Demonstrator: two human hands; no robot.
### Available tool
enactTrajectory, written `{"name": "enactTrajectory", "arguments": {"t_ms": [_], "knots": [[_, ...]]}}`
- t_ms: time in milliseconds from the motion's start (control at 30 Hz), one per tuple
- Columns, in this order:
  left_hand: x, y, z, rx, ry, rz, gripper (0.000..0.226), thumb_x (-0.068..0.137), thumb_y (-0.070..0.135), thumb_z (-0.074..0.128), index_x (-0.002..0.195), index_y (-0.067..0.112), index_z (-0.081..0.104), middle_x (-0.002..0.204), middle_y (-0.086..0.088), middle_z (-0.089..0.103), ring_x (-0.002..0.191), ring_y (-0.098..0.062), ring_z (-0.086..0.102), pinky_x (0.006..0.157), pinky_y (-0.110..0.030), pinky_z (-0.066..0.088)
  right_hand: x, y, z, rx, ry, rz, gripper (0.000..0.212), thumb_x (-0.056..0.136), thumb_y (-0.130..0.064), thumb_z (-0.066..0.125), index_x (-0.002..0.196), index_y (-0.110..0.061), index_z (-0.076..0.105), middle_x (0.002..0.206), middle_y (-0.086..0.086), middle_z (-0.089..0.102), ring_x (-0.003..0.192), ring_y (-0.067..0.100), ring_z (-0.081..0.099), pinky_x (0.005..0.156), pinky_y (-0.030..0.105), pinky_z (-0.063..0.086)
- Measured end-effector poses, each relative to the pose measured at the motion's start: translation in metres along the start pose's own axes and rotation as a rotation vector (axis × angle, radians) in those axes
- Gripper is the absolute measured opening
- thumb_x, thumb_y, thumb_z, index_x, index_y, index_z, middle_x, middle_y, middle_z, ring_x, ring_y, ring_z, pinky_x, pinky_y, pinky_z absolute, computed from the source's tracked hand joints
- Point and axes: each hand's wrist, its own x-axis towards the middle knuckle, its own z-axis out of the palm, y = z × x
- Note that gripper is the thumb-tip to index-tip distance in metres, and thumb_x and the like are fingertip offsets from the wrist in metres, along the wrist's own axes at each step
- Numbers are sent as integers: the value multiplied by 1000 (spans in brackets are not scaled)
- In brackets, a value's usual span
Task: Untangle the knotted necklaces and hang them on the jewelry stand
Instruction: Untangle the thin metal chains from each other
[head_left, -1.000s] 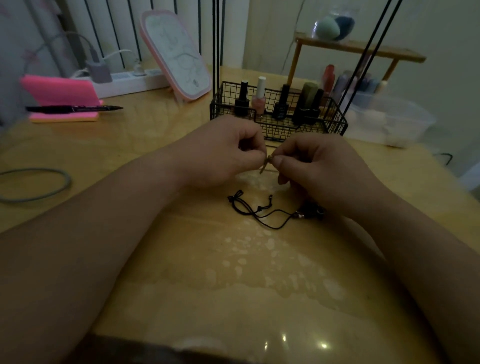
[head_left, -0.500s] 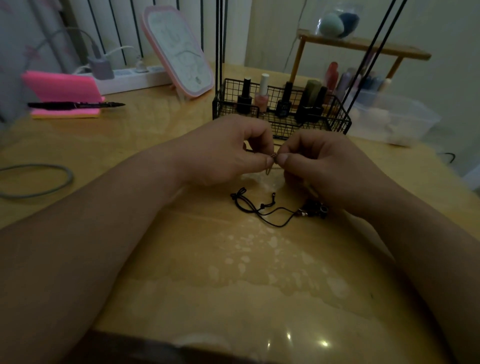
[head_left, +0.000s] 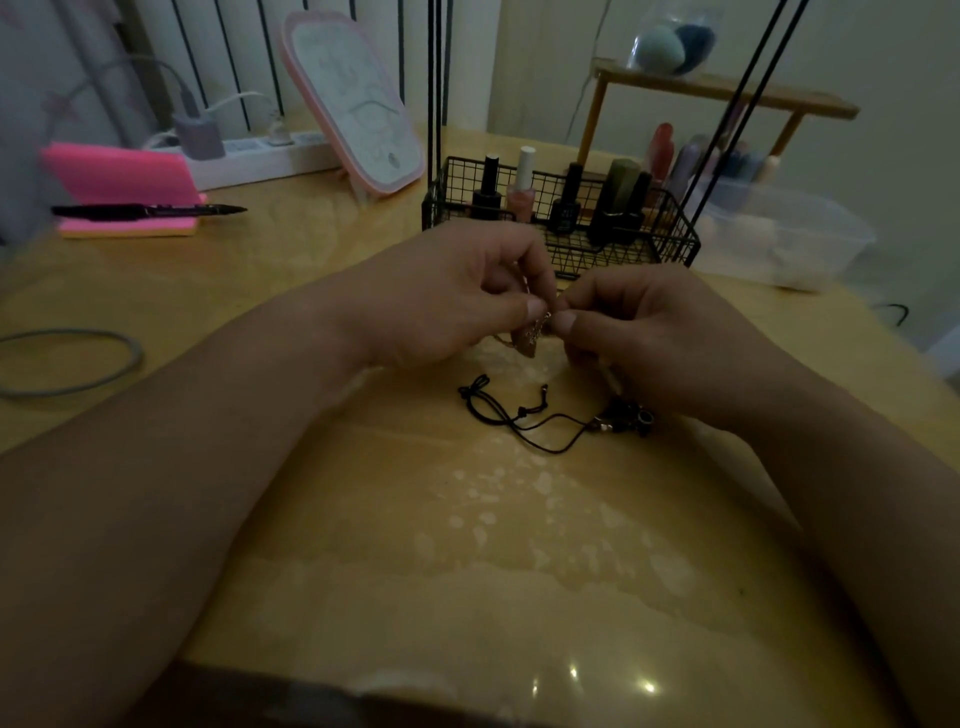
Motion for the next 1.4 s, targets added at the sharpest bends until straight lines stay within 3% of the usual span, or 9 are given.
{"name": "enactTrajectory", "arguments": {"t_ms": [133,367,500,667,833,1000,1167,1300,1400], "knots": [[0,2,1,41,4,58,9,99,12,67,106,17,66,89,4,78,87,-3,75,75,-15,56,0,1,-1,21,-20,25,16,104,-29,61,93,-26,72,73,-5,68,52,7,52,49,22,43],[0,1,1,109,2,105,8,97,12,70,102,15,65,90,6,75,87,-1,74,77,-18,57,0,2,0,84,-55,34,16,104,-25,59,95,-18,70,68,3,56,57,18,46,54,35,39],[1,-2,0,137,5,79,11,97,14,71,99,21,62,87,7,73,84,-2,72,70,-15,53,-1,1,-3,109,-19,20,15,102,-23,62,92,-15,70,67,5,59,58,23,51,58,41,46],[2,-3,-3,155,8,52,13,93,26,75,96,29,63,95,10,65,88,-2,62,78,-26,52,0,1,-3,69,34,-18,12,99,-25,67,90,-19,72,68,0,65,58,16,59,58,32,52],[3,-2,0,120,-12,-11,6,94,32,74,88,29,74,77,4,69,69,-9,60,63,-23,48,0,1,4,-43,126,-76,10,97,-26,70,88,-23,73,71,-9,69,59,1,61,54,13,47],[5,-6,1,215,51,-30,5,94,36,73,92,33,76,85,16,67,80,11,58,61,-1,37,-1,0,7,-106,181,-106,8,95,-29,72,89,-27,76,77,-13,73,69,4,68,58,16,53],[5,-6,2,244,32,-24,10,98,35,68,93,31,76,79,21,65,75,13,58,59,-2,37,-1,-1,9,-189,196,-113,8,95,-30,73,88,-30,78,75,-14,73,71,2,69,59,19,56],[6,-7,3,240,6,-35,12,99,32,66,92,28,74,70,37,61,70,15,57,56,-2,37,-2,-4,11,-207,177,-114,8,94,-33,73,87,-31,76,74,-13,72,66,0,68,55,17,54],[6,-7,3,246,6,-34,13,100,28,64,91,26,72,69,33,62,68,14,57,55,-5,37,-1,-4,14,-168,164,-93,8,95,-28,73,87,-27,74,70,-10,72,60,0,67,51,14,49]]}}
